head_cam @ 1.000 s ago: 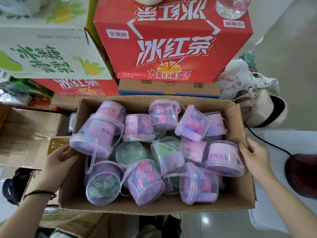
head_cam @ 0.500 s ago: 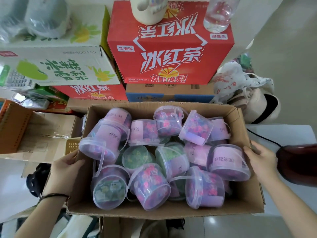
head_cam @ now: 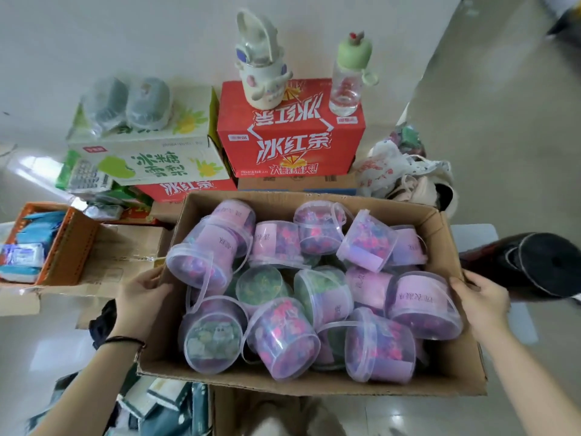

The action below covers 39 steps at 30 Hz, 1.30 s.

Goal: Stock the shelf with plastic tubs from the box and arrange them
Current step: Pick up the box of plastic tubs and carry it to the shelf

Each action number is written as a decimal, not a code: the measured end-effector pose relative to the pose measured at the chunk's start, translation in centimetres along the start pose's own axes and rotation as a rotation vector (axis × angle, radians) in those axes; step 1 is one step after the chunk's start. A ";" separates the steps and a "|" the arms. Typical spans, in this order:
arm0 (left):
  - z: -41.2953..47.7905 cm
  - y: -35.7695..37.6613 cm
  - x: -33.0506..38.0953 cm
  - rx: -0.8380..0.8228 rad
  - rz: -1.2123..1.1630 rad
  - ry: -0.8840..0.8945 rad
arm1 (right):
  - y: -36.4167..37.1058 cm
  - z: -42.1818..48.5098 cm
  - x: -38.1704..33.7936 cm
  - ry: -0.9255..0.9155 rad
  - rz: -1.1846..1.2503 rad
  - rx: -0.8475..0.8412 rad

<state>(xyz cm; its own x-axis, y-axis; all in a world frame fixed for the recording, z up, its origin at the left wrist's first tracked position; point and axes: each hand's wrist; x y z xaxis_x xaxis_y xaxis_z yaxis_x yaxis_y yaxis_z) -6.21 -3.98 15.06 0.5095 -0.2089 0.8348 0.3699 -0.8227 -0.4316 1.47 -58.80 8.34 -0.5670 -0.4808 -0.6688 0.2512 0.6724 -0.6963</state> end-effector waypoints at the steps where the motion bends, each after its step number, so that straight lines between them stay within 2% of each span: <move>1: -0.3 -0.2 0.6 -0.016 0.001 0.010 | -0.9 -0.6 -0.1 0.002 0.009 0.004; 10: -0.9 -0.9 4.3 -0.106 0.132 0.092 | -7.2 -7.6 2.2 0.112 0.059 0.190; 20: -2.7 4.3 9.6 -0.370 0.198 0.200 | -13.6 -19.8 7.8 0.341 0.174 0.378; 29: -8.2 14.2 12.3 -0.649 0.403 0.384 | -18.0 -31.9 17.3 0.615 0.220 0.594; 36: -17.2 24.1 13.9 -0.832 0.505 0.567 | -22.2 -40.1 23.4 0.817 0.224 0.715; 39: -22.9 28.2 14.6 -0.968 0.477 0.629 | -24.6 -43.1 27.0 0.872 0.269 0.726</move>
<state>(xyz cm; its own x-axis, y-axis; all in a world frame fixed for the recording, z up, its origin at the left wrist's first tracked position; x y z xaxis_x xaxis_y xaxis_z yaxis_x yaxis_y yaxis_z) -6.17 -42.38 22.88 -0.1228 -0.5898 0.7981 -0.6081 -0.5908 -0.5302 -53.83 -64.10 18.61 -0.7034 0.3678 -0.6082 0.6751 0.0781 -0.7335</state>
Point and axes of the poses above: each hand's wrist, its own z-axis towards the middle knuckle, its own y-axis out of the palm, x = y × z, and after that the axes turned 7 degrees about -z, right-handed
